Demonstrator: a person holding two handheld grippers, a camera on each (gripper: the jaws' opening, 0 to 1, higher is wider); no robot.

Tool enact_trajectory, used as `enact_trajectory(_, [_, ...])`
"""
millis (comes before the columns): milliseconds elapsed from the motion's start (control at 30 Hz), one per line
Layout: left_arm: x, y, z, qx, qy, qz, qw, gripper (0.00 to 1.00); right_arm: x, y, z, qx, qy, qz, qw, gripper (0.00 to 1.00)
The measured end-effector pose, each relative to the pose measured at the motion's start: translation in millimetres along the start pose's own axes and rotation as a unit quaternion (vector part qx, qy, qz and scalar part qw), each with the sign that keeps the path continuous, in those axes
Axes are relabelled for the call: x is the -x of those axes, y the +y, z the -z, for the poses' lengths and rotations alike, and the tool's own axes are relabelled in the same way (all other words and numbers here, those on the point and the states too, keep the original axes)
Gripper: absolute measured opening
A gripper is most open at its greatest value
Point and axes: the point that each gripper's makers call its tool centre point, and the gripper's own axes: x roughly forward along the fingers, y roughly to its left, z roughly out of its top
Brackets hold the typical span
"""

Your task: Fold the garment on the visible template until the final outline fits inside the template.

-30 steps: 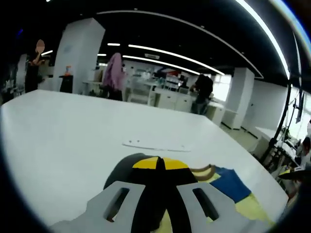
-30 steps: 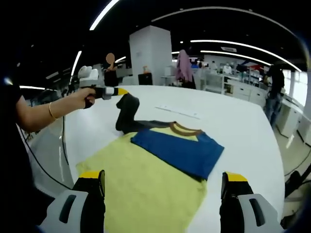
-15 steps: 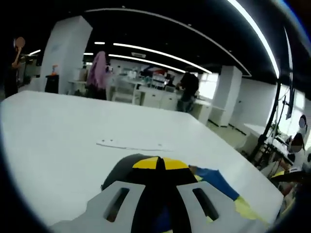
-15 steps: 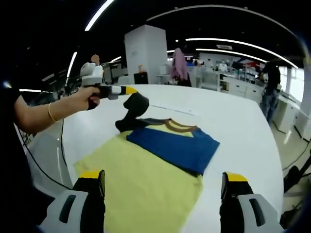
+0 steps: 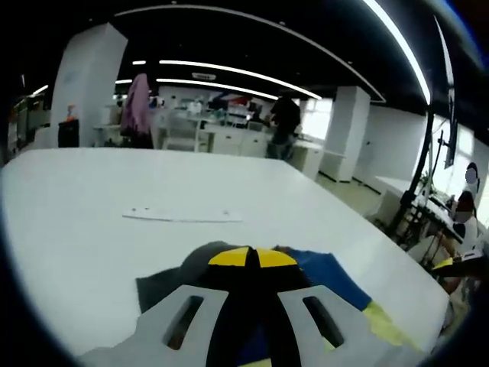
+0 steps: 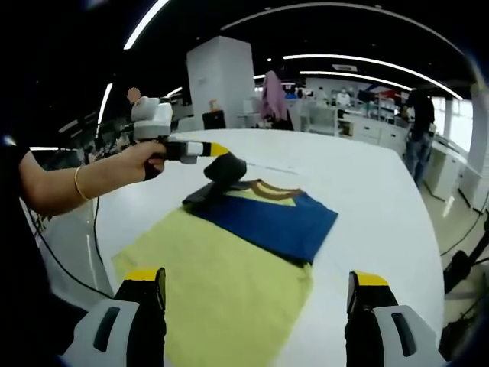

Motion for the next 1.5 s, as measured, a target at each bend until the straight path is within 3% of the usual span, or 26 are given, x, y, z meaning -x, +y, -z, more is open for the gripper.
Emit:
enact_trajectory(433, [-15, -31.6, 43.1, -0.039, 0.052, 0.036, 0.9973, 0.00, 2, -6, 8.6, -0.012, 0.007, 0.012, 0.9998, 0.98])
enact_trajectory(667, [-17, -49.3, 77.8, -0.099, 0.095, 0.067, 0.9883, 0.00, 0, -3, 11.0, -0.015, 0.010, 0.012, 0.9998, 0.98])
enact_trajectory(1133, [-25, -59.5, 117.7, -0.140, 0.142, 0.097, 0.9750, 0.01, 3, -4, 15.1, -0.021, 0.012, 0.020, 0.9995, 0.97])
enact_trajectory(1300, [-22, -63.8, 121.2, -0.166, 0.136, 0.115, 0.9700, 0.09, 2, -2, 16.1, -0.022, 0.012, 0.020, 0.9995, 0.97])
enact_trajectory(1500, [-12, -66.4, 113.2, -0.211, 0.113, 0.134, 0.9617, 0.18, 0, 0, 14.8, -0.022, 0.008, 0.017, 0.9996, 0.98])
